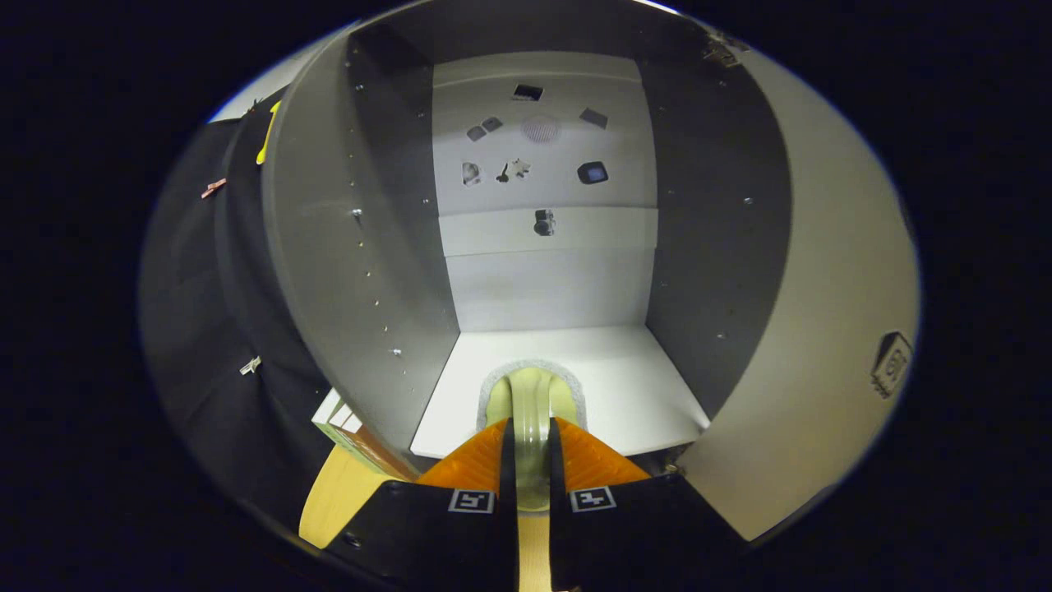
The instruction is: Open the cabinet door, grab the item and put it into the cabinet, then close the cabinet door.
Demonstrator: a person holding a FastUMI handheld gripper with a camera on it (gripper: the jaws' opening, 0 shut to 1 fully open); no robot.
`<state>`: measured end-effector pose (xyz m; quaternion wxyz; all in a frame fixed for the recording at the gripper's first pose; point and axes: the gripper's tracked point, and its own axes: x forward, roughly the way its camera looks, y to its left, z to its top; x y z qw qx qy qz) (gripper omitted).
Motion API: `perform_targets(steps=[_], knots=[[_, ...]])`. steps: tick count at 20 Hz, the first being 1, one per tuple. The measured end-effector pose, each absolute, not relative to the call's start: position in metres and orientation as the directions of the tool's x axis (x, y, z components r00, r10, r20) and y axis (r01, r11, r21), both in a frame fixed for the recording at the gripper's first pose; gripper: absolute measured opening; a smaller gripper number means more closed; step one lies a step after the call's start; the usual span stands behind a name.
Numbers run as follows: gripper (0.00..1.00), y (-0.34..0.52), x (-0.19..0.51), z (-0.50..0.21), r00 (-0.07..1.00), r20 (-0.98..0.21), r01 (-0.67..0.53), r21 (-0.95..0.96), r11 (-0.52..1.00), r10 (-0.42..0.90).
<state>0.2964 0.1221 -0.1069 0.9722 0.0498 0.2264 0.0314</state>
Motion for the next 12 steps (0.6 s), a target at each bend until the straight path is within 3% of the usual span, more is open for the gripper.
perform_targets(steps=[12], knots=[[0.21, 0.097, 0.403, -0.166, 0.855, -0.516, 0.098, 0.058, 0.993, -0.054]])
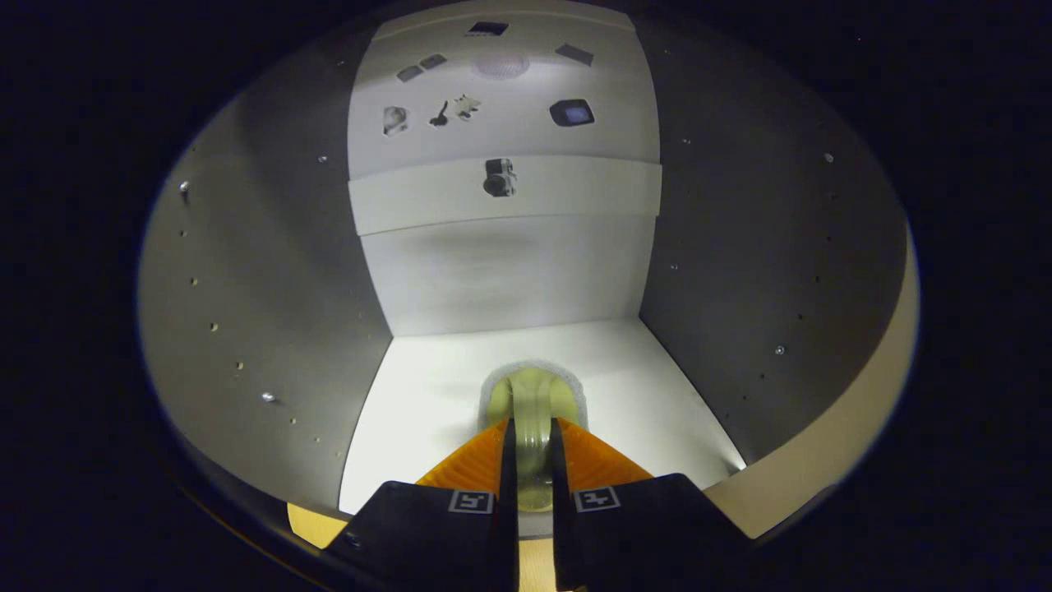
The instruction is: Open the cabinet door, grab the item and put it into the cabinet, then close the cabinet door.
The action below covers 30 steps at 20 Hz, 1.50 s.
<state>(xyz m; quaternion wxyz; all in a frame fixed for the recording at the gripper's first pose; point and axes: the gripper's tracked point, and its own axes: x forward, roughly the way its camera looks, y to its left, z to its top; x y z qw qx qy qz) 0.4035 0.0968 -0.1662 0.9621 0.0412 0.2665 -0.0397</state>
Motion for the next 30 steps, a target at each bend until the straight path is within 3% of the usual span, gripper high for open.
perform_targets(steps=[4, 6, 11, 17, 23, 30], knots=[[0.24, 0.091, 0.414, -0.169, 0.856, -0.512, 0.121, 0.056, 0.991, -0.075], [0.30, 0.092, 0.413, -0.165, 0.865, -0.497, 0.116, 0.051, 0.992, -0.076], [0.99, 0.099, 0.388, -0.119, 0.925, -0.376, 0.065, 0.024, 0.998, -0.051], [0.98, 0.124, 0.295, -0.024, 0.990, -0.144, -0.005, 0.009, 1.000, 0.006], [0.97, 0.128, 0.156, 0.040, 0.999, 0.050, 0.010, 0.033, 0.999, -0.012], [0.97, 0.102, 0.039, 0.052, 0.995, 0.098, 0.002, 0.058, 0.998, -0.008]])
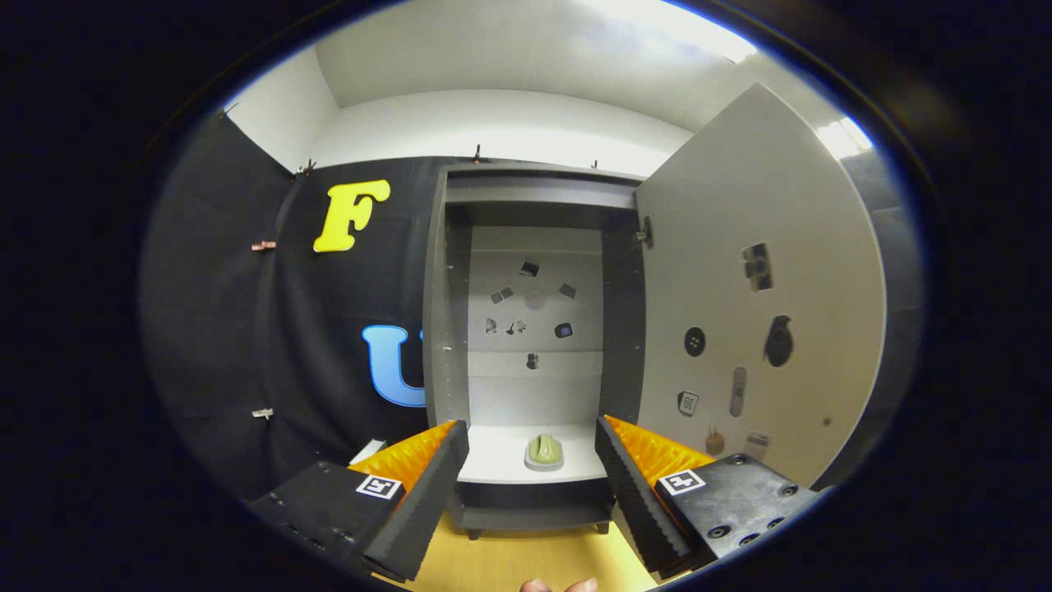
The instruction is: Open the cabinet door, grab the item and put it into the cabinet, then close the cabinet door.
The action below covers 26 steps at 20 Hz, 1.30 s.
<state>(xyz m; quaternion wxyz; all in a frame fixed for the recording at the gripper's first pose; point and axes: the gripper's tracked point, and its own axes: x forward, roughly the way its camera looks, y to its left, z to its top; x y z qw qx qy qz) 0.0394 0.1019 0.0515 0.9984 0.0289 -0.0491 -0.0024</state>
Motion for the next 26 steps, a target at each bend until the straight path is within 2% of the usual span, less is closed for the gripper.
perform_targets(steps=[3, 11, 18, 21, 26], knots=[[0.97, 0.067, 0.001, 0.061, 0.993, 0.115, 0.018, 0.062, 0.998, -0.025], [0.97, -0.034, -0.071, 0.048, 0.999, 0.023, 0.045, 0.143, 0.989, -0.049], [0.97, -0.143, -0.077, 0.027, 0.979, 0.002, 0.200, 0.137, 0.970, -0.202], [0.97, -0.177, -0.067, 0.002, 0.968, -0.045, 0.252, 0.114, 0.961, -0.248], [0.97, -0.203, -0.045, -0.013, 0.960, -0.063, 0.279, 0.088, 0.956, -0.274]])
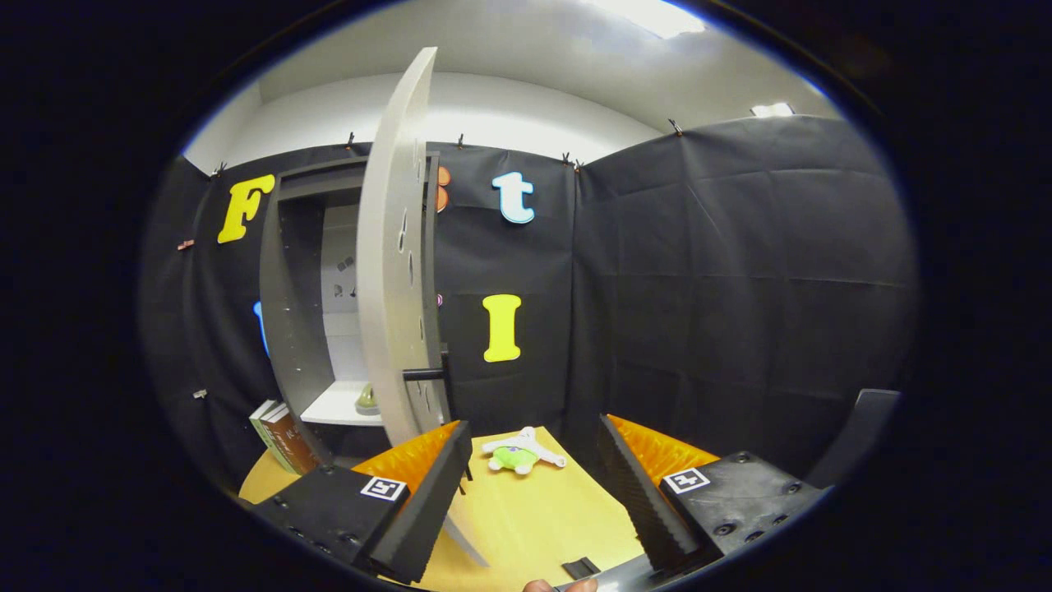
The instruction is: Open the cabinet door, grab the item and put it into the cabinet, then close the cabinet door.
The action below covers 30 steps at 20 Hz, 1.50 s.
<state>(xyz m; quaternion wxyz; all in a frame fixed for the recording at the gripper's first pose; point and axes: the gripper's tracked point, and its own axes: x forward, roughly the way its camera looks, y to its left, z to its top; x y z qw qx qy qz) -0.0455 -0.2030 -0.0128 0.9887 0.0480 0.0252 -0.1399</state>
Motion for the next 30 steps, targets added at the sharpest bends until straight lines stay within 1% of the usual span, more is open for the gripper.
perform_targets(steps=[4, 7, 12, 14, 16, 24, 30], knots=[[0.97, -0.195, -0.029, -0.014, 0.968, -0.063, 0.250, 0.095, 0.964, -0.245], [0.97, -0.191, -0.028, -0.013, 0.969, -0.054, 0.243, 0.076, 0.967, -0.239], [0.97, -0.209, -0.026, -0.008, 0.959, -0.050, 0.284, 0.112, 0.952, -0.280], [0.97, -0.203, -0.022, -0.019, 0.961, -0.078, 0.273, 0.119, 0.955, -0.265], [0.96, -0.204, -0.020, -0.017, 0.959, -0.070, 0.281, 0.102, 0.954, -0.275], [0.97, -0.164, -0.025, -0.013, 0.965, -0.070, 0.257, 0.089, 0.962, -0.251], [0.97, -0.122, -0.026, -0.013, 0.980, -0.074, 0.190, 0.115, 0.975, -0.182]])
